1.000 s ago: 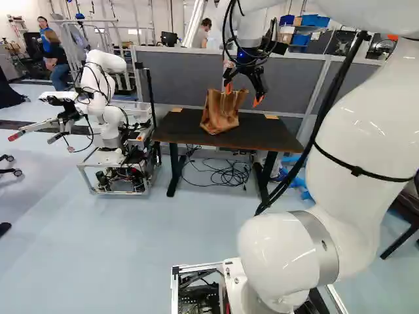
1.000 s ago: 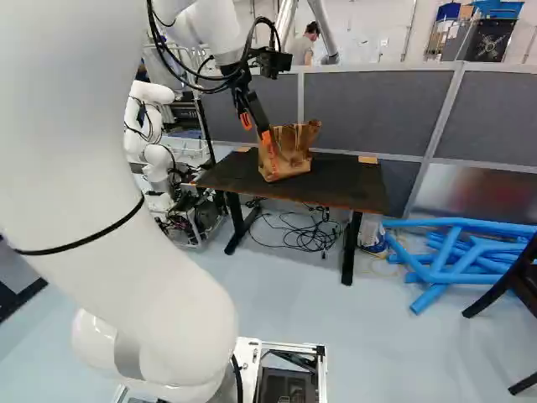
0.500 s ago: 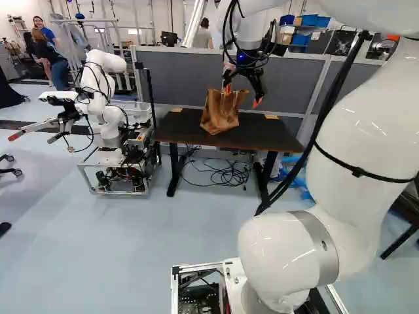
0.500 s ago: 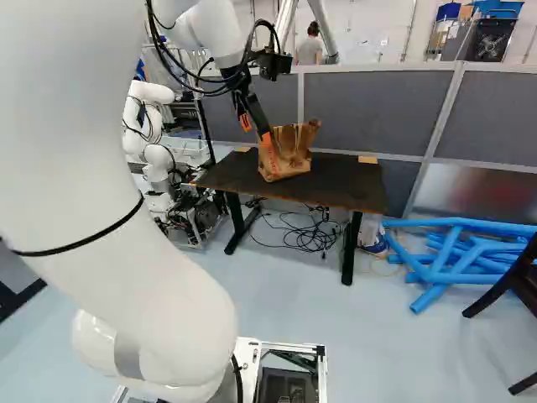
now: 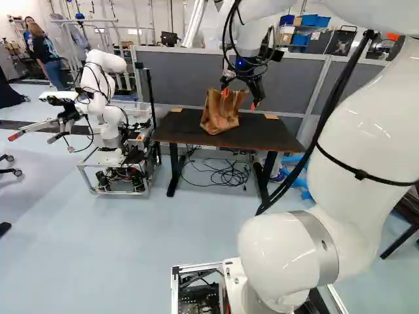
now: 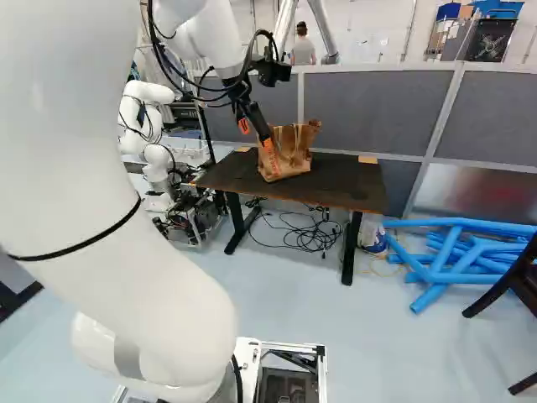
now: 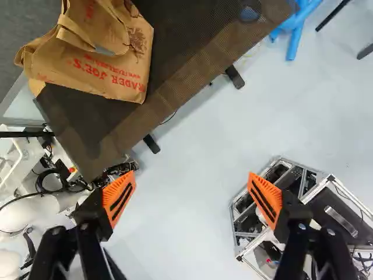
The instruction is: Pick up the bag on the ground and place it on the table
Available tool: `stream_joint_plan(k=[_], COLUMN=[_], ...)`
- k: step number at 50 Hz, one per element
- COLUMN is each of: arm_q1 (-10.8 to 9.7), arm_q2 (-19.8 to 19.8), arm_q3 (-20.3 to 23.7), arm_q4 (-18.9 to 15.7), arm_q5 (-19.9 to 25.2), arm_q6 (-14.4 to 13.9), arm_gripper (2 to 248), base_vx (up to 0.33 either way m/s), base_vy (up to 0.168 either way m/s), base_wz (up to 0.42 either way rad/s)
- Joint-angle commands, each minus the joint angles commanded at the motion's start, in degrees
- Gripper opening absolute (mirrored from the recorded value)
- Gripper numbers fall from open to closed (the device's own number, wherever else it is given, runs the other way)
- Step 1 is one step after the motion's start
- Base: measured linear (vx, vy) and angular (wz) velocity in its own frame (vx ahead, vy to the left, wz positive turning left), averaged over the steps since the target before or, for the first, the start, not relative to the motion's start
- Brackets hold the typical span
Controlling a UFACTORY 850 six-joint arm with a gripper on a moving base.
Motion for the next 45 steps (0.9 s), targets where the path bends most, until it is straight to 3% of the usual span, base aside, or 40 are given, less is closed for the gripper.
stream_joint_plan(k=[23, 45], arm_q1=[0.0, 0.1], arm_q2=[1.6, 3.7], arm_q3=[6.2, 14.2], arm_q4=[0.8, 1.7], arm_q5=[9.5, 21.9], arm_q6=[-5.2, -12.0], arm_gripper=[247, 247], base_vx=[0.000, 0.000], base_vy=[0.000, 0.000], base_wz=[0.000, 0.000])
